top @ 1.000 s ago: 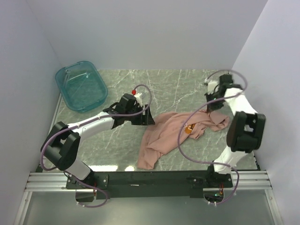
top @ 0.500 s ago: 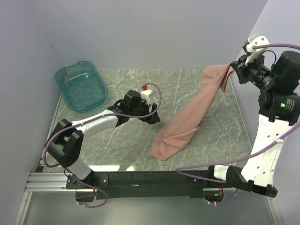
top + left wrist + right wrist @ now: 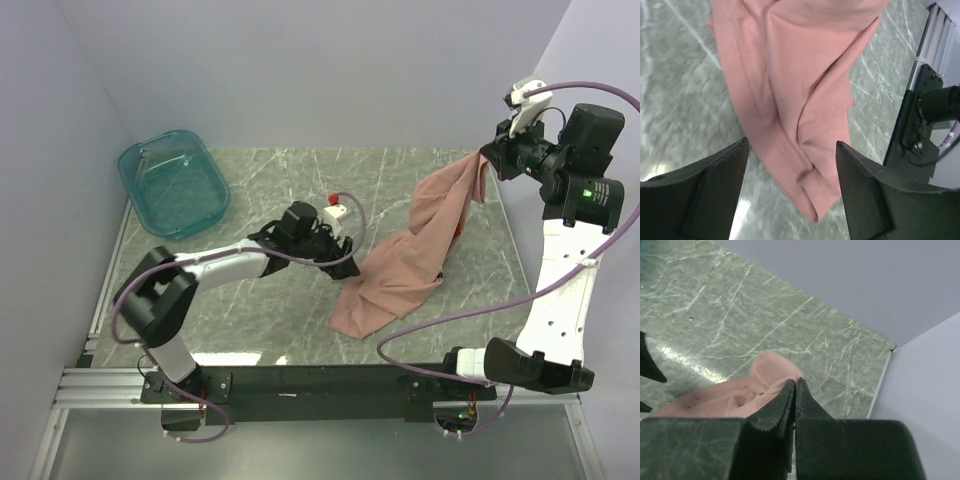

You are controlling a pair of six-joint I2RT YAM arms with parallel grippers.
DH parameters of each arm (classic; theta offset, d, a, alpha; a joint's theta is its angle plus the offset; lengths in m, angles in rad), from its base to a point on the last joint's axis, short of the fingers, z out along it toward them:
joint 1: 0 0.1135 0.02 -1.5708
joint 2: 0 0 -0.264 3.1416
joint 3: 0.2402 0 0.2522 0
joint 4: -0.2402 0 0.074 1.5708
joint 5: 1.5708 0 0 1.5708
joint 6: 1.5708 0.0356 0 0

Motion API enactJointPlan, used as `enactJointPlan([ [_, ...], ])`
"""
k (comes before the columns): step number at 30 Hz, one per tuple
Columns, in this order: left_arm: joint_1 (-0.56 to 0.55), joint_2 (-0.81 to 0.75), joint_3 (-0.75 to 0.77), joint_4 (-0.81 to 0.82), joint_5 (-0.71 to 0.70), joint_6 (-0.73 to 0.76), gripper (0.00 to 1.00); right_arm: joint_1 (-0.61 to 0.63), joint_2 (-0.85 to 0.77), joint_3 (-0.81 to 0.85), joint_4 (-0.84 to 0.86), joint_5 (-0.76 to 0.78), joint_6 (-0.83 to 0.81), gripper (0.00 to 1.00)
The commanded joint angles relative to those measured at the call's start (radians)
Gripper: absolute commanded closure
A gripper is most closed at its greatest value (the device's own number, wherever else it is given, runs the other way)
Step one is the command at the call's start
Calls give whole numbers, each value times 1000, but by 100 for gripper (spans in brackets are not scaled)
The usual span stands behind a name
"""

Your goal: Fold and stack the t-shirts

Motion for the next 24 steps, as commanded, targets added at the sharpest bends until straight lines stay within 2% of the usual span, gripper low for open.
enactJointPlan([
  [1, -25, 117, 102, 33, 28, 38, 24, -2, -44, -5, 36, 2, 11, 100],
  [5, -85, 243, 262, 4, -5, 33, 25, -2, -61, -44, 36, 8, 14, 100],
  [10, -122, 409, 433, -91, -139, 24, 28, -2, -91, -86, 40, 2, 21, 100],
  [12, -128, 432, 467, -99, -139, 22, 37, -2, -96, -100, 37, 0, 21, 100],
  [13, -128, 446, 476, -105, -141, 22, 48, -2, -99, -103, 37, 0, 21, 100],
  [15, -131, 453, 482, -114, -136, 24, 55, -4, -102, -109, 39, -1, 21, 100],
  [16, -131, 452, 479, -114, -130, 25, 63, -4, -102, -108, 39, -4, 23, 100],
  [18, -131, 446, 470, -114, -118, 27, 73, -4, -101, -101, 42, -10, 30, 100],
  [19, -131, 444, 467, -114, -113, 27, 91, -4, -98, -98, 40, -15, 34, 100],
  [20, -128, 438, 465, -114, -125, 30, 99, -4, -96, -91, 43, -17, 40, 100],
  [23, -120, 356, 418, -125, -165, 22, 100, -4, -88, -75, 54, -15, 52, 100],
  [24, -113, 278, 401, -123, -214, 24, 100, -4, -85, -68, 57, -13, 54, 100],
])
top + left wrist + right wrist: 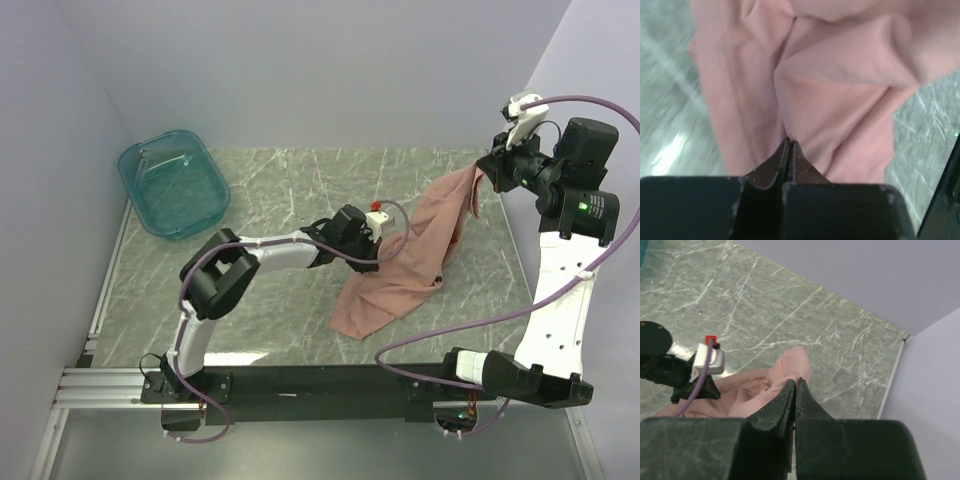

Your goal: Fold and stack the t-shirts

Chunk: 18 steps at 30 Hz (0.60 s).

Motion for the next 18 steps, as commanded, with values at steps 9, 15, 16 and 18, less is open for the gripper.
enactJointPlan([
  [9, 147, -647, -144, -35, -188, 54, 100, -4, 54, 194, 71, -44, 99, 100],
  [15, 149, -888, -136, -149, -284, 124, 100, -4, 54, 241, 115, -67, 148, 100],
  [16, 149, -910, -135, -166, -262, 130, 100, -5, 50, 232, 118, -67, 154, 100],
  [18, 149, -964, -151, -236, -230, 121, 100, -5, 35, 191, 123, -59, 145, 100],
])
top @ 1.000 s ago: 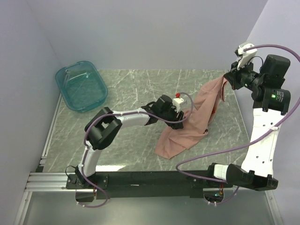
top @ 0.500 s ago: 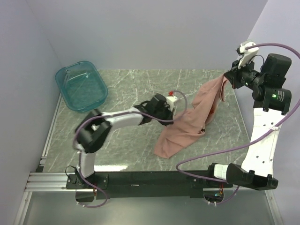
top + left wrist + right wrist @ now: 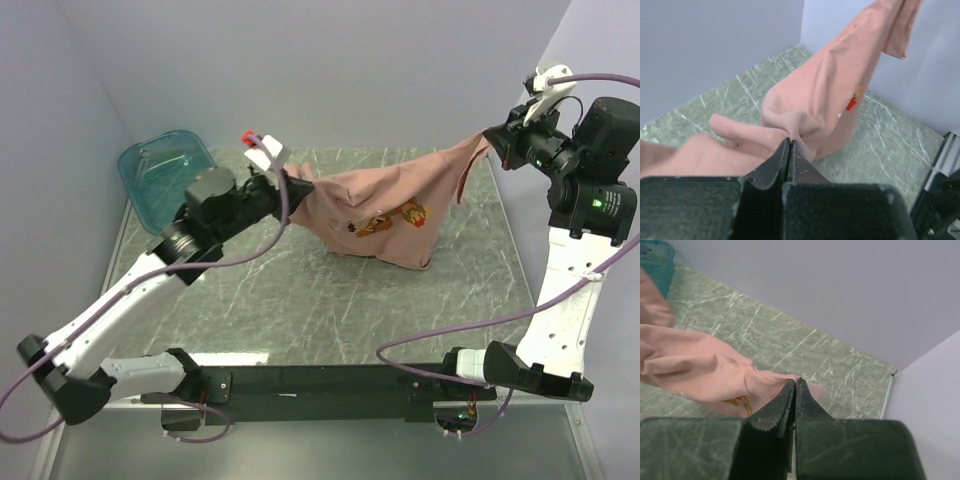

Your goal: Fold and stack the t-shirts

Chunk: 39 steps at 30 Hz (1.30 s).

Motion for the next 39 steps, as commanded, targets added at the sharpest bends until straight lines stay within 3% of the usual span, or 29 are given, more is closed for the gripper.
enactJointPlan([
  [1, -4, -72, -18, -131, 27, 3, 100, -13, -29, -29, 65, -9, 11, 100],
  [6, -27, -200, -271, -161, 226, -189, 100, -31, -106, -249, 13, 5, -137, 100],
  [9, -112, -257, -559, -69, 301, -403, 99, -33, -161, -425, -112, -41, -347, 100],
  [11, -191, -273, -642, -26, 322, -563, 99, -33, -193, -558, -214, -46, -504, 100],
  [14, -258, -325, -690, -76, 229, -674, 71, -33, -241, -713, -277, -20, -618, 100],
  [15, -260, -364, -664, -114, 128, -682, 50, -33, -253, -744, -280, 0, -626, 100],
  [18, -252, -420, -605, -266, -86, -691, 20, -33, -259, -871, -263, 39, -643, 100],
  [19, -225, -419, -597, -278, -150, -674, 18, -33, -256, -892, -225, 46, -620, 100],
  [21, -165, -362, -589, -277, -149, -648, 17, -33, -244, -934, -193, 53, -603, 100],
  [22, -83, -330, -590, -266, -101, -621, 19, -33, -238, -942, -167, 51, -580, 100],
  [25, 25, -204, -594, -198, -15, -576, 28, -31, -201, -944, -154, 27, -554, 100],
  [31, 27, 21, -512, -52, 111, -507, 35, -31, -158, -941, -119, 13, -512, 100],
  [39, 25, 350, -310, -65, 181, -438, 52, -31, -126, -955, -93, 11, -486, 100],
])
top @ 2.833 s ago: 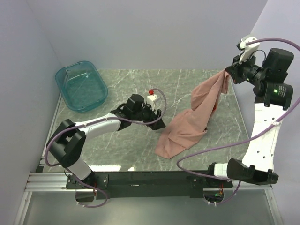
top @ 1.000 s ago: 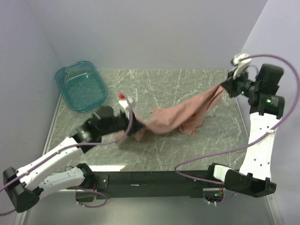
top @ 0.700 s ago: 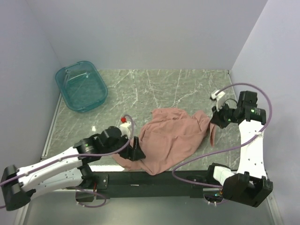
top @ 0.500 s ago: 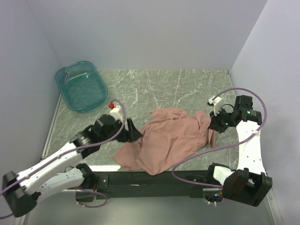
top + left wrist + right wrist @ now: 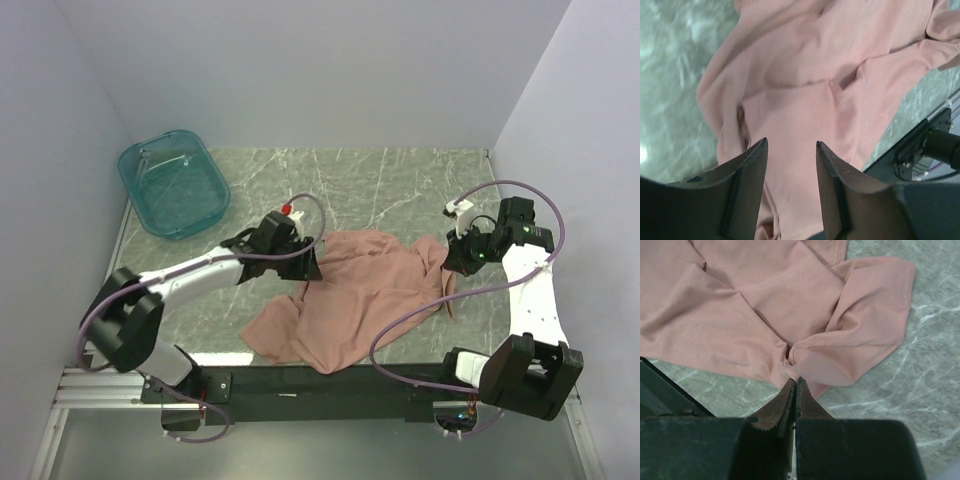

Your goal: Fold and stack the t-shirts

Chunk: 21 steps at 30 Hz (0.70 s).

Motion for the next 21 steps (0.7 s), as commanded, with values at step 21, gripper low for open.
enactJointPlan([
  [21, -30, 289, 229, -149, -141, 129, 52, -3, 16, 14, 66, -8, 45, 100],
])
